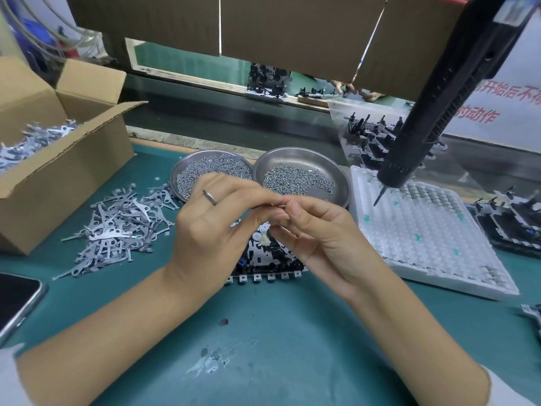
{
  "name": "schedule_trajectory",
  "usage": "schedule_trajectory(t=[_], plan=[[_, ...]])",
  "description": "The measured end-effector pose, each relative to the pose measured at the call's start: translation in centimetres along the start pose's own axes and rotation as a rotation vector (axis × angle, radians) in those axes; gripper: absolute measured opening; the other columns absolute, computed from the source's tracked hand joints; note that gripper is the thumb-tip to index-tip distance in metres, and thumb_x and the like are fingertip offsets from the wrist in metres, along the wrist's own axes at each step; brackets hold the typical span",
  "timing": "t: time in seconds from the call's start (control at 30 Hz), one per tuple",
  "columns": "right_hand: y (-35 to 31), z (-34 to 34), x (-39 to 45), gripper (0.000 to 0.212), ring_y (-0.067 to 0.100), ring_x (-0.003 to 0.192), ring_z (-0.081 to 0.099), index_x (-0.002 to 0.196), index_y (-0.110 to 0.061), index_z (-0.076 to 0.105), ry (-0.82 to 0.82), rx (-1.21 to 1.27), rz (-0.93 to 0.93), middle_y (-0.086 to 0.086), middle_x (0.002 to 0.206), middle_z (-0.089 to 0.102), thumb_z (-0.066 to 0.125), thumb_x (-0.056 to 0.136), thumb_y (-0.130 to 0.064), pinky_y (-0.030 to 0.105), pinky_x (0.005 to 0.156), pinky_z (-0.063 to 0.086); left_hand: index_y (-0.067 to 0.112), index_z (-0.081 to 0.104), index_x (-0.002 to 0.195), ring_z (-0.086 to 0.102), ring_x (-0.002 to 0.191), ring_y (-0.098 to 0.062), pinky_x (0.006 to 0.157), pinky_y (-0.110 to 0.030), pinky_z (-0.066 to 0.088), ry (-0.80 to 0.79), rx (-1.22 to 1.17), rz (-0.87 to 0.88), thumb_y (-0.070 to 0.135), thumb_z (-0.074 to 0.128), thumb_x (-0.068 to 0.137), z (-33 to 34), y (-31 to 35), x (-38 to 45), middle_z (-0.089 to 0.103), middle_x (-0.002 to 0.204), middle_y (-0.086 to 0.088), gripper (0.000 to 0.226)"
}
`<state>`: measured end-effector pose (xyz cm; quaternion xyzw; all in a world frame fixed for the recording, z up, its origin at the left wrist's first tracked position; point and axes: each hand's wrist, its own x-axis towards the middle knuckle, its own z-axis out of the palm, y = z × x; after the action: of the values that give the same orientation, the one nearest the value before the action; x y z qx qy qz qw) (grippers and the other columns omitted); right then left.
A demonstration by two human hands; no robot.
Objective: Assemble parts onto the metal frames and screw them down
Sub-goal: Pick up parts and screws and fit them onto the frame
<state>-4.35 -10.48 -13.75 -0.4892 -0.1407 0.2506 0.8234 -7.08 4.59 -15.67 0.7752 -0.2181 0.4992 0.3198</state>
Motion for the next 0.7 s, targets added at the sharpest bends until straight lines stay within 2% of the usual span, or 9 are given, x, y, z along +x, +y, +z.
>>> schedule_trajectory(t=[0.1,0.27,0.37,0.43,0.53,0.7], plan=[[0.2,-0.1,0.1,0.019,0.011,0.074,0.066,0.083,-0.005,0.076,0.056,-0.042,0.003,0.006,0.079,0.071,0.067,0.071,-0.017,0.024,0.071,0.055,0.003,0.073,0.09,0.06,0.071,-0.025,0.069,-0.04,0.047,-0.012,0.023,0.007,0.009,0.072,0.082,0.2,-0.6,-0.3,0.067,0.081,-0.01,0.01],[0.7,-0.1,0.4,0.012,0.009,0.066,0.065,0.073,-0.006,0.077,0.217,-0.081,0.004,0.005,0.071,0.069,0.069,0.068,-0.014,0.021,0.066,0.055,0.0,0.073,0.086,0.053,0.078,-0.019,0.072,-0.039,0.045,-0.125,0.137,0.087,0.016,0.062,0.092,0.3,-2.1,-0.6,0.067,0.082,-0.009,0.02],[0.8,-0.2,0.6,0.01,0.008,0.062,0.063,0.069,-0.007,0.077,0.302,-0.095,-0.031,0.004,0.069,0.068,0.07,0.065,-0.014,0.018,0.063,0.053,0.0,0.071,0.086,0.053,0.082,-0.017,0.077,-0.041,0.046,-0.134,0.142,-0.031,0.02,0.06,0.091,0.0,-3.4,-0.1,0.066,0.085,-0.008,0.023],[0.8,-0.2,0.6,0.01,0.008,0.063,0.063,0.069,-0.008,0.077,0.306,-0.086,-0.036,0.004,0.069,0.068,0.07,0.066,-0.015,0.017,0.064,0.053,0.0,0.07,0.088,0.057,0.082,-0.019,0.078,-0.044,0.049,-0.18,0.073,-0.075,0.019,0.062,0.088,-0.2,-3.8,0.0,0.065,0.088,-0.008,0.02],[0.9,-0.1,0.4,0.011,0.009,0.068,0.065,0.074,-0.008,0.077,0.25,-0.057,-0.004,0.006,0.074,0.07,0.069,0.071,-0.015,0.018,0.066,0.053,-0.001,0.071,0.095,0.061,0.084,-0.018,0.08,-0.035,0.052,-0.235,-0.036,-0.029,0.017,0.067,0.085,0.2,-3.1,-0.4,0.067,0.09,-0.009,0.021],[0.8,0.0,0.1,0.013,0.008,0.068,0.064,0.076,-0.007,0.077,0.22,-0.051,0.062,0.004,0.075,0.07,0.068,0.071,-0.015,0.02,0.064,0.054,-0.005,0.072,0.092,0.064,0.075,-0.022,0.072,-0.032,0.052,-0.171,0.009,0.079,0.005,0.068,0.086,0.6,-2.4,-0.9,0.07,0.087,-0.011,0.012]])
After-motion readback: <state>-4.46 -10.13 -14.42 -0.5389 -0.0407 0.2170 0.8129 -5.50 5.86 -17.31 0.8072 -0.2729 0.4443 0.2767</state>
